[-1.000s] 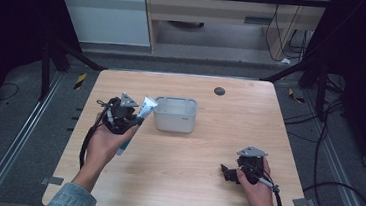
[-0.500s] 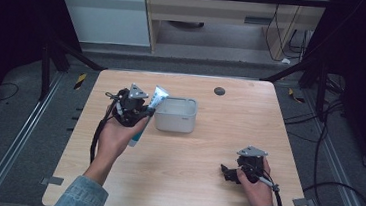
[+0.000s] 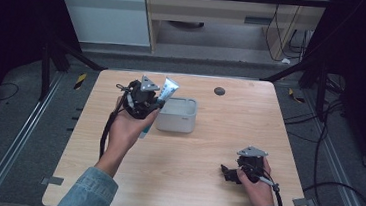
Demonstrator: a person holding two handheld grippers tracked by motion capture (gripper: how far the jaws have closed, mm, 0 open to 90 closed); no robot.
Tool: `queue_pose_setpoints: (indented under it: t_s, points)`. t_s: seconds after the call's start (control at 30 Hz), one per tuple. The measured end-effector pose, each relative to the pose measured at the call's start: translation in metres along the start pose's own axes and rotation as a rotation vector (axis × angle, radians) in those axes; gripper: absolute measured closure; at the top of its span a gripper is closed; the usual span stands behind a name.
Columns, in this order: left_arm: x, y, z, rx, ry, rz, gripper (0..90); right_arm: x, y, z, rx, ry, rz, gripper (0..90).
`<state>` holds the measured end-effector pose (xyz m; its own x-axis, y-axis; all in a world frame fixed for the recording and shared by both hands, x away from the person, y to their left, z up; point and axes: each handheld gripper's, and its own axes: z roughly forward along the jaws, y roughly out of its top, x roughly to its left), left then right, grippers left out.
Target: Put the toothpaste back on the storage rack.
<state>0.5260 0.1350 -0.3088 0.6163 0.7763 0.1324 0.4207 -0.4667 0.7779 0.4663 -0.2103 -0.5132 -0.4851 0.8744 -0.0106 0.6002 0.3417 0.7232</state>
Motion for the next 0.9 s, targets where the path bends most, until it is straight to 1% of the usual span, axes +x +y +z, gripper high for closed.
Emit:
queue_pose_setpoints:
  t_s: [0.1,0.13,0.17,0.23,0.27,0.3,0.33,0.37,0.43,0.57,0.63,0.73,0.77,0.8,0.87,0.9]
  points:
    - [-0.003,0.01,0.002,-0.018,0.002,0.012,77.9,0.0,-0.001,-0.001,0.0,0.018,-0.005,0.5]
    - [-0.005,0.013,0.003,-0.023,0.004,0.016,77.9,0.001,0.0,-0.002,0.006,0.024,0.01,0.5]
    - [-0.005,0.013,0.003,-0.023,0.004,0.016,78.0,0.001,0.0,-0.002,0.006,0.025,0.01,0.5]
    - [-0.009,0.02,0.004,-0.036,0.002,0.018,78.0,0.001,0.0,-0.002,0.007,0.025,0.01,0.5]
    - [-0.01,0.022,0.004,-0.041,0.004,0.023,78.0,0.001,0.0,-0.002,0.007,0.025,0.011,0.4]
    - [-0.011,0.024,0.005,-0.046,0.01,0.039,77.9,0.001,0.0,-0.002,0.007,0.026,0.012,0.4]
    - [-0.012,0.026,0.005,-0.046,0.014,0.046,77.9,0.0,-0.001,-0.002,0.004,0.022,0.001,0.4]
    - [-0.014,0.027,0.006,-0.055,0.015,0.049,78.0,-0.001,-0.001,-0.001,0.0,0.019,-0.013,0.4]
    - [-0.016,0.029,0.008,-0.061,0.02,0.058,77.9,0.0,-0.001,-0.001,0.002,0.021,-0.008,0.4]
    - [-0.02,0.03,0.012,-0.073,0.024,0.059,77.9,0.0,-0.001,-0.001,0.001,0.021,-0.009,0.4]
    - [-0.022,0.03,0.013,-0.072,0.026,0.055,78.0,0.0,-0.001,-0.001,0.001,0.02,-0.009,0.4]
    - [-0.022,0.032,0.011,-0.08,0.021,0.06,78.0,0.0,-0.001,-0.001,0.001,0.021,-0.01,0.4]
    - [-0.022,0.034,0.01,-0.09,0.015,0.062,78.0,0.0,-0.001,-0.001,0.002,0.022,-0.01,0.4]
    - [-0.022,0.034,0.01,-0.09,0.015,0.062,78.0,0.0,0.0,-0.001,0.002,0.024,-0.01,0.4]
    - [-0.021,0.037,0.009,-0.115,0.02,0.055,77.9,-0.001,0.0,0.0,0.003,0.025,-0.018,0.4]
    - [-0.02,0.038,0.009,-0.118,0.02,0.054,77.9,-0.001,0.0,0.0,0.003,0.026,-0.019,0.4]
